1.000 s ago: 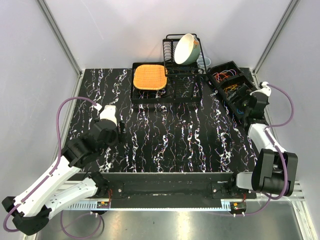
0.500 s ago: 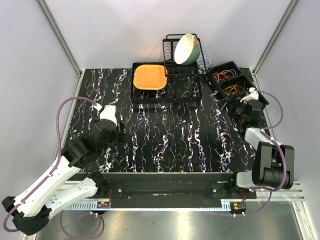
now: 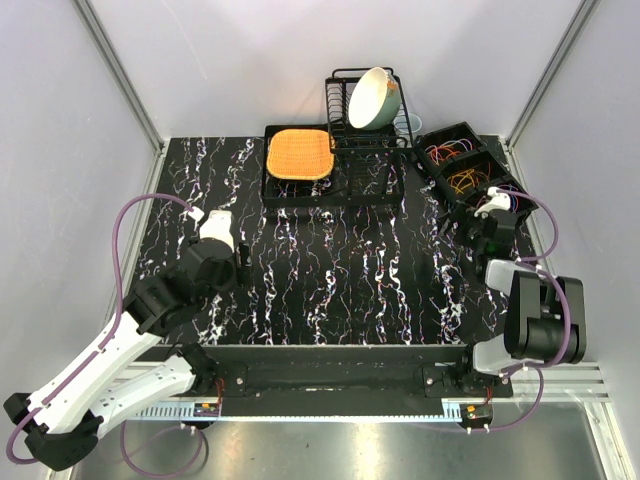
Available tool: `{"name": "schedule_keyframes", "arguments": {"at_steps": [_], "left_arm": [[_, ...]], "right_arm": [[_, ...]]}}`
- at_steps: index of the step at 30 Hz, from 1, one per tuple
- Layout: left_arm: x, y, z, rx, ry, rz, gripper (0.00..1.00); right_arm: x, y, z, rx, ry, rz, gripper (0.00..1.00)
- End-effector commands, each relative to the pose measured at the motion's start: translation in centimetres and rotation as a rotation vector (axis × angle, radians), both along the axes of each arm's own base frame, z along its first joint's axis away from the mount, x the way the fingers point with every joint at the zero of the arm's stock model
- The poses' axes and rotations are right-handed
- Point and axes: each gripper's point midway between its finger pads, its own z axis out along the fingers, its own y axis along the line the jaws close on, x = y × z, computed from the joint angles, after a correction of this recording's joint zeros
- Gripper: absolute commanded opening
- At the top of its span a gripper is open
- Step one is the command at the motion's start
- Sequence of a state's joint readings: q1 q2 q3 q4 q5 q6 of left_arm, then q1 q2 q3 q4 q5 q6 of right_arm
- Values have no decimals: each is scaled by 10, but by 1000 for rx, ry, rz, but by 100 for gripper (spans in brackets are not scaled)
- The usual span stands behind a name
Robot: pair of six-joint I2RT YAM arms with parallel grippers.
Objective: Untangle the cables
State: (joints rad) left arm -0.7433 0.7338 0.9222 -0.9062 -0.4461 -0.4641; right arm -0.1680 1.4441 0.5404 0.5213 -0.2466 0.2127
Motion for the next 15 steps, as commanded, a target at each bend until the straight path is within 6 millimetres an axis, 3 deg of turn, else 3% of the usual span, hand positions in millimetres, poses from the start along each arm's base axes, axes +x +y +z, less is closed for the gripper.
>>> {"name": "schedule_keyframes", "arguments": {"at_steps": [1, 9, 15], "left_arm": [[5, -1, 8, -24, -44, 11, 73], [5, -1, 8, -25, -42, 12, 73], [6, 0, 8, -20, -41, 14, 72]], "right_arm": [[15, -4, 11, -57, -70, -4, 97], [0, -15, 17, -90, -130, -102, 97], [-4, -23, 44, -243, -272, -161, 98]]}}
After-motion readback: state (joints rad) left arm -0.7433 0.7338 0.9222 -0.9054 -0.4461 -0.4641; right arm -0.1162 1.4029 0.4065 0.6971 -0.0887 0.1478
